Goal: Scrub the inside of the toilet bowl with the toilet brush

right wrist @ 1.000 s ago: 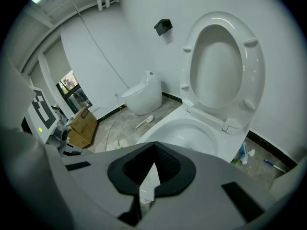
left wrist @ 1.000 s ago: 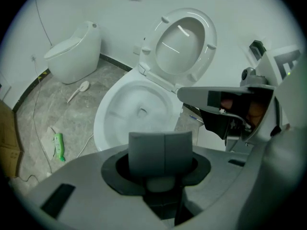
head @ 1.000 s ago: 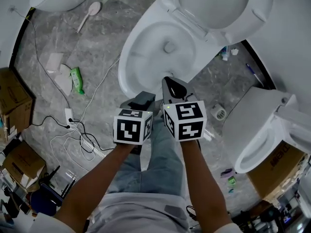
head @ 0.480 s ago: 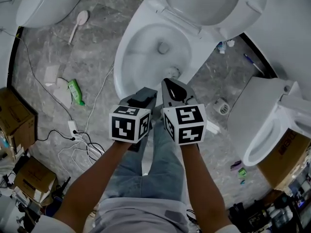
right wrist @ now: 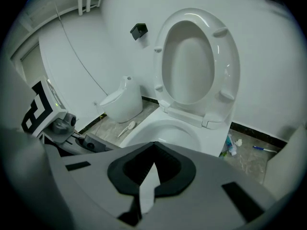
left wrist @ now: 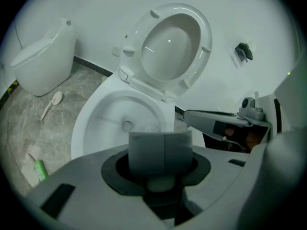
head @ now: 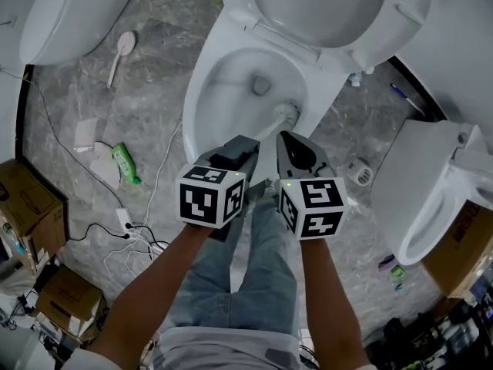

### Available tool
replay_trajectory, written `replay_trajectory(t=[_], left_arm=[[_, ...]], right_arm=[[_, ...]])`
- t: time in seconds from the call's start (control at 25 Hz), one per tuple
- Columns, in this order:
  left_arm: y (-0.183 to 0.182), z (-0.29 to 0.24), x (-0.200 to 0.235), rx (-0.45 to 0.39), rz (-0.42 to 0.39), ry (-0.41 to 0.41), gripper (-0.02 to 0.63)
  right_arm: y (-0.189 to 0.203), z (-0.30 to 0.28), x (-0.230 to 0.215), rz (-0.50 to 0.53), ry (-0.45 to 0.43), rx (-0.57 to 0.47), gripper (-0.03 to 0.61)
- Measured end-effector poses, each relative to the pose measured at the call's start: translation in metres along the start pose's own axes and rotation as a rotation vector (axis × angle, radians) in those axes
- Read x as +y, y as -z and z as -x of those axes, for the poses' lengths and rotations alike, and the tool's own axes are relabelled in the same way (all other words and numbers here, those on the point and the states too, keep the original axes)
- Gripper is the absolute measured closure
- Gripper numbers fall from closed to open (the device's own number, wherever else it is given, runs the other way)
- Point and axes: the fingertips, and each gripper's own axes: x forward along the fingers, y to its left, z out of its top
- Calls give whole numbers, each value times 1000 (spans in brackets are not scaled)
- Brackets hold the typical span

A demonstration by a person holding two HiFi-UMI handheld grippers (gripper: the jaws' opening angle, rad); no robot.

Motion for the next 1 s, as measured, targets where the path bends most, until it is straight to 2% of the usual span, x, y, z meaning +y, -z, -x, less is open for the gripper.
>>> replay_trajectory(t=[0.64, 1.0], left_arm=[[-48, -23, 13, -55, 2, 24, 457], [-69, -25, 24, -102, 10, 7, 457]], right_arm=[[3, -16, -14, -23, 33, 11, 580], [-1, -24, -14, -28, 35, 7, 580]])
